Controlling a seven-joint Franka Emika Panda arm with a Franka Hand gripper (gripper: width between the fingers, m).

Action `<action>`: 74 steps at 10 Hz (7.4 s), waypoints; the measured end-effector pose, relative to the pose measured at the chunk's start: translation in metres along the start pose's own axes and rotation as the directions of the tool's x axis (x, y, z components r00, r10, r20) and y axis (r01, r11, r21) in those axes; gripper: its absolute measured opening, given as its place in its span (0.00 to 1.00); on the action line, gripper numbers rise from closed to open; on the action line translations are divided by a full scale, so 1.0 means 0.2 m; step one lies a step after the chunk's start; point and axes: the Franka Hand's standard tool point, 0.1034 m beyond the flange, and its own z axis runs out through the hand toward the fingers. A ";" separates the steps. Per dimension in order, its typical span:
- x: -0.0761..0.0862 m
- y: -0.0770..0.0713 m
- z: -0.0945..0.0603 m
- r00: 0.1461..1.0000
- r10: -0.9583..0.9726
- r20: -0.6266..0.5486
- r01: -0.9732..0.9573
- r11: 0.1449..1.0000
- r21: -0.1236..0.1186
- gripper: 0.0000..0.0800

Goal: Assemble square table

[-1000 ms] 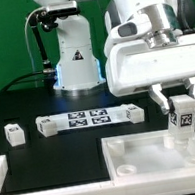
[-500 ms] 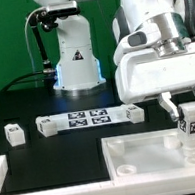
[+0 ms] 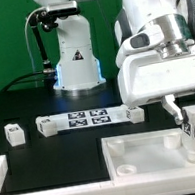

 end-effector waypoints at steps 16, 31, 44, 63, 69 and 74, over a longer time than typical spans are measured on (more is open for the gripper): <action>-0.06 0.01 0.06 1.000 -0.001 0.005 0.001 1.000 -0.005 0.81; -0.05 0.06 0.05 0.765 0.092 0.638 -0.143 0.989 0.030 0.81; -0.04 -0.04 0.07 0.163 0.946 0.281 -0.806 0.292 -0.515 0.36; -0.02 0.03 0.09 0.752 0.375 0.542 -0.344 0.925 -0.163 0.37; -0.04 0.01 0.10 0.050 0.978 0.203 -0.844 0.150 -0.514 0.37; -0.05 0.00 0.10 0.173 0.951 0.256 -0.827 0.282 -0.487 0.73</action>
Offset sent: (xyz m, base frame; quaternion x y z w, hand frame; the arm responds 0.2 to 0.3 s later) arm 0.0051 0.0040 -0.0172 0.0111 0.0291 0.0038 0.9995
